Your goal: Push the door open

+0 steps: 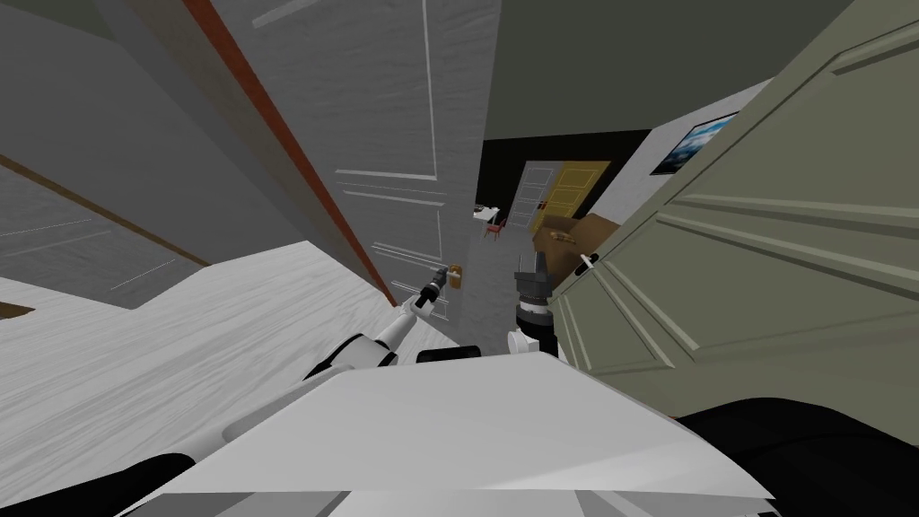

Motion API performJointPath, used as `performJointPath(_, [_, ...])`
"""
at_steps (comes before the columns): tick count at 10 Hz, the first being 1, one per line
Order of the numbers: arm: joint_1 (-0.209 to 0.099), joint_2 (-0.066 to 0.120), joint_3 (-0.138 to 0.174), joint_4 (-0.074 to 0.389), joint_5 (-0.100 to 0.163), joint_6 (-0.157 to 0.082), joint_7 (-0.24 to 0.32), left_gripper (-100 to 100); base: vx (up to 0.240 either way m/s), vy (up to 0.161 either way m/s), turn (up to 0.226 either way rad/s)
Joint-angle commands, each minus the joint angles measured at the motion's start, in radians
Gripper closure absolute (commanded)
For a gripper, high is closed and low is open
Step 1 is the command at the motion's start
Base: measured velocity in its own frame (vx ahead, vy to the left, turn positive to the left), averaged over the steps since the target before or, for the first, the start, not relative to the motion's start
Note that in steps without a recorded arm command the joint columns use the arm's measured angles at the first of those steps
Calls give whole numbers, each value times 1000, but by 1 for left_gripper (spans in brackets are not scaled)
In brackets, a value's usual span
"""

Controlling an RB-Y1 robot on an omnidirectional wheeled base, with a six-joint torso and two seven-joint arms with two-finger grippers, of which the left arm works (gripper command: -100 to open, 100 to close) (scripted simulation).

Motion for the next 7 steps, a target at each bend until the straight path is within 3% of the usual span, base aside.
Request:
performJointPath(1, [9, 15, 11, -30, 2, 17, -5, 100, 72, -102, 60])
performJointPath(3, [10, 24, 36, -28, 9, 19, -17, 100, 118, -110, 44])
performJointPath(6, [10, 38, 82, -24, 21, 21, -38, 100, 132, -169, 72])
performJointPath(7, [10, 38, 82, -24, 21, 21, -38, 100, 106, -129, 68])
